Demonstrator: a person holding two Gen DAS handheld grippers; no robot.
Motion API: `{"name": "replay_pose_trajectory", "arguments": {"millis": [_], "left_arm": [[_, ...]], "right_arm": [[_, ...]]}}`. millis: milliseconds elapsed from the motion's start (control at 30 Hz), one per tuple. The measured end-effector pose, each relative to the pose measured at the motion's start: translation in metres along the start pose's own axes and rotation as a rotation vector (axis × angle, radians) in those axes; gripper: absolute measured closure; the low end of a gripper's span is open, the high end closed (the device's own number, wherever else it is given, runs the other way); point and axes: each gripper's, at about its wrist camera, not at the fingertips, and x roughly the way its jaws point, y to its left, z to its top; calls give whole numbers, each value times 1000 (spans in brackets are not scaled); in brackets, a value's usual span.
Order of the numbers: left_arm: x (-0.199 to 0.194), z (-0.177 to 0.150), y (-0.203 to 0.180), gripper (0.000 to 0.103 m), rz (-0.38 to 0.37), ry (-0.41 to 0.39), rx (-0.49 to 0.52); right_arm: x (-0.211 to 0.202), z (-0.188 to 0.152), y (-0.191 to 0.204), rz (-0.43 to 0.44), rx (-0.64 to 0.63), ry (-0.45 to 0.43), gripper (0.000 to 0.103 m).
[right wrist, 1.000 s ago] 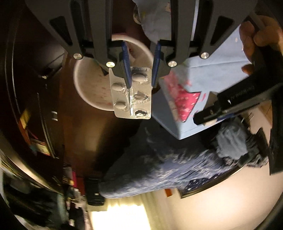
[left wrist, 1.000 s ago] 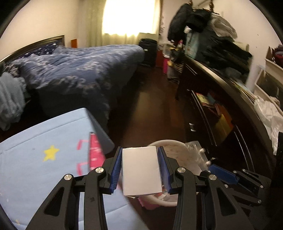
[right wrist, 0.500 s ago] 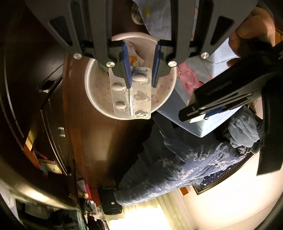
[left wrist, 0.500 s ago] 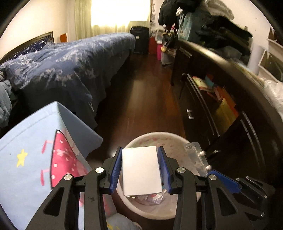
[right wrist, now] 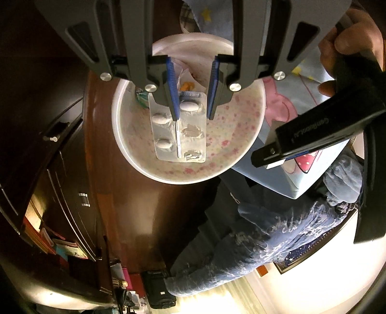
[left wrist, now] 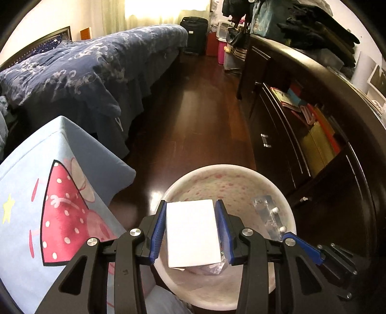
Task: Collect trash
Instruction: 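Carry box and blister to the wastebasket and open both tools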
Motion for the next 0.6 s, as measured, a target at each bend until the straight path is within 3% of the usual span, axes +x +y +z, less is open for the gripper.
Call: {"name": "replay_pose_trajectory", "arguments": {"millis": [233, 300, 367, 467, 600], "left_arm": [[1, 2, -2, 52, 2, 5, -1], [-1, 3, -1, 38, 2, 0, -6], [-6, 4, 1, 28, 5, -13, -14], [-16, 6, 6, 14, 8, -33, -33], [-33, 8, 18, 10, 5, -59, -72]], "right_arm": [[0, 3, 3, -13, -15, -22, 77], [-1, 5, 3, -7, -17, -28, 68], [-5, 6, 3, -5, -8, -41, 46], [-9, 8, 5, -8, -8, -54, 44], [-19, 9, 11, -18, -14, -64, 44]]}}
